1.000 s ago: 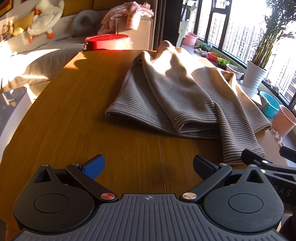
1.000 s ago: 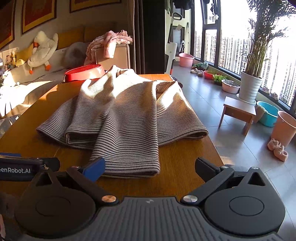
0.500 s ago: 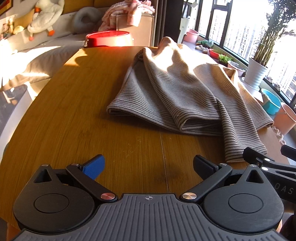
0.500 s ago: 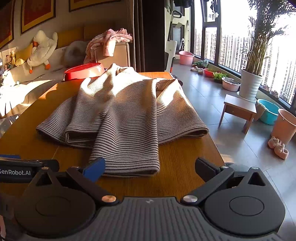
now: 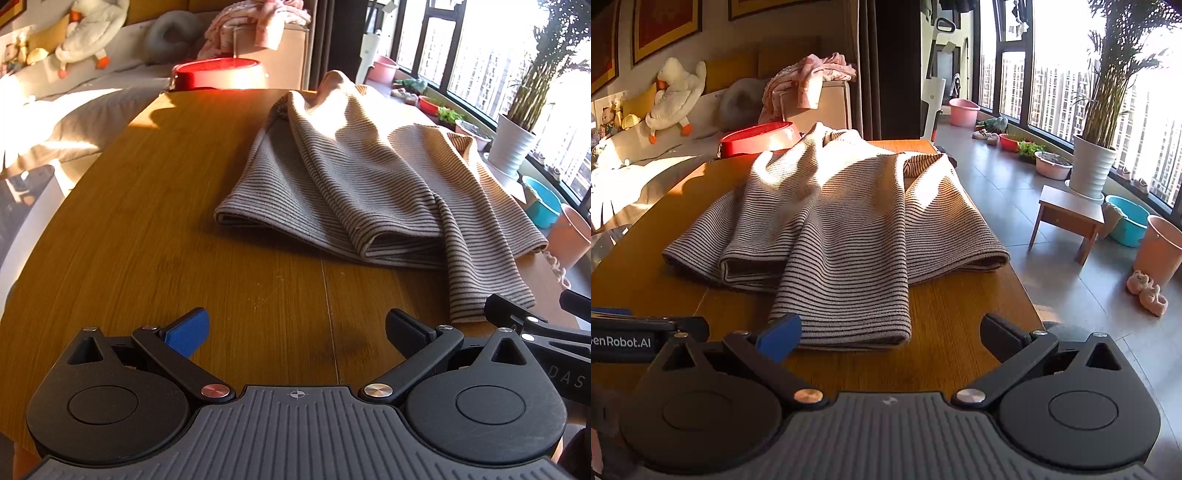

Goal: Fold clothes

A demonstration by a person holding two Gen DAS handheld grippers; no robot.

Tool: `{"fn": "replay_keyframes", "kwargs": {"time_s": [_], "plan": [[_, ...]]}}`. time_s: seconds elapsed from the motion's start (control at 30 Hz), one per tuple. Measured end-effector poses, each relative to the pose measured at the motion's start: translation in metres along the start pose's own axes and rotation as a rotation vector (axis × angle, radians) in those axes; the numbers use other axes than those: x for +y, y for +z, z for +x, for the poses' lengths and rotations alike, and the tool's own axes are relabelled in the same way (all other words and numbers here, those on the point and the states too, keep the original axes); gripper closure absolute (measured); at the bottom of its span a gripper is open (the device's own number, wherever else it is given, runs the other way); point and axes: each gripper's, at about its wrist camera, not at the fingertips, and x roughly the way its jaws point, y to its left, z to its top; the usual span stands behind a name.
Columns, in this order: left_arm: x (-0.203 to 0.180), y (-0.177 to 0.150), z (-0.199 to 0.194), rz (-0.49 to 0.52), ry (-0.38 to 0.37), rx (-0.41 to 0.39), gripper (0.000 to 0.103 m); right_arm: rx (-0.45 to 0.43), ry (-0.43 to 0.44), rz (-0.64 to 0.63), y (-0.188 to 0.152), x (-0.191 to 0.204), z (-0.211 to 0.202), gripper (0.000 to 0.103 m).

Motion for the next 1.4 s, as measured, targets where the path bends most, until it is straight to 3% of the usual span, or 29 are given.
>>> {"fn": "replay_keyframes", "kwargs": {"time_s": [0.97, 1.1, 1.27, 1.33, 1.4], "plan": [[-0.003, 0.0, -0.001, 0.006, 0.008, 0.003, 0.0, 0.011, 0.004, 0.001, -0.001, -0.002, 0.001, 0.0], [0.003, 0.017, -0.004, -0.002, -0.048, -0.028, 0.0, -0.011, 0.012, -0.012, 0.006, -0.004, -0.002, 0.0], [-0.005, 0.064, -0.006, 0.123, -0.103, -0.196, 0.0, -0.117, 0.099, 0.045, 0.041, -0.024, 0.003, 0.0], [-0.008, 0.084, 0.012, 0.143, -0.143, -0.195, 0.0, -0.164, 0.168, 0.109, 0.063, -0.036, 0.017, 0.0], [-0.012, 0.103, 0.03, 0.163, -0.182, -0.191, 0.0, -0.154, 0.217, 0.14, 0.084, -0.041, 0.037, 0.0]]}}
